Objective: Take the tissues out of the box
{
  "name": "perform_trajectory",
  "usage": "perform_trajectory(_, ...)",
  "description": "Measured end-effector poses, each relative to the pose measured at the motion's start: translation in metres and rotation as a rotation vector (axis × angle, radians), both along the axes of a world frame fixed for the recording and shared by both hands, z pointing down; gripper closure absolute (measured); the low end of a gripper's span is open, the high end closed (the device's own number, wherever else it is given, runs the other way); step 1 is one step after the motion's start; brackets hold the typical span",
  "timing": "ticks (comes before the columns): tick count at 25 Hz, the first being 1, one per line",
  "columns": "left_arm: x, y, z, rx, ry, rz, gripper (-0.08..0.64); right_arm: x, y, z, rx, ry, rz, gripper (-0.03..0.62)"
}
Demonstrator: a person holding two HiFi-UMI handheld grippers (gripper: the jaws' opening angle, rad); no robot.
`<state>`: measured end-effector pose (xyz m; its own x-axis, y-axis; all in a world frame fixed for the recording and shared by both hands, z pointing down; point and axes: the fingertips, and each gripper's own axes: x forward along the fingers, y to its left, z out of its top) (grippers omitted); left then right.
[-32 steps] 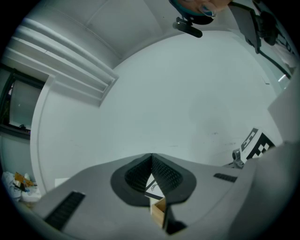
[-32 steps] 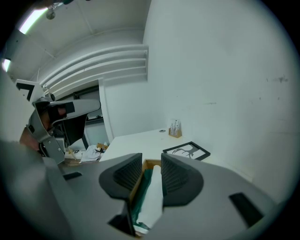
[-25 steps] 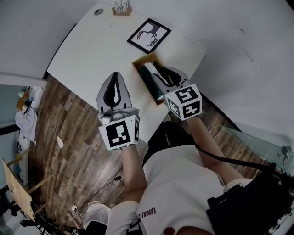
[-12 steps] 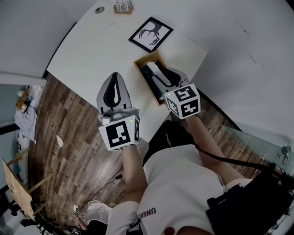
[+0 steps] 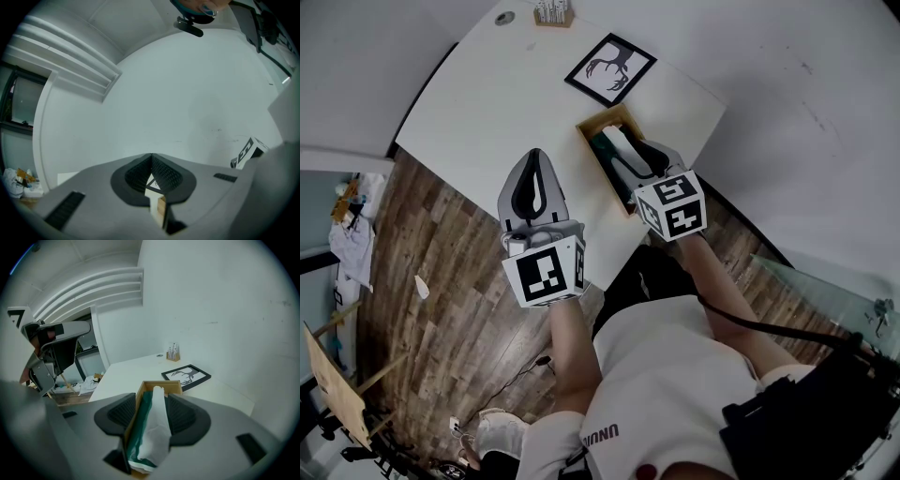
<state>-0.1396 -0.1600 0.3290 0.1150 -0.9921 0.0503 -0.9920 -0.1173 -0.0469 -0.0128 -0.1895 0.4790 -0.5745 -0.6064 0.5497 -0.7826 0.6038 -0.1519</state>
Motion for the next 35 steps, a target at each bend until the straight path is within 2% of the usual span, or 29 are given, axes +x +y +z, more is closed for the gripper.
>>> perform_trajectory(35, -0.007, -0.009, 0.006, -0.011, -0.007, -0.018, 0.546, 0.003, 0.000, 0.047, -0.146, 0.161, 0.000, 0.367)
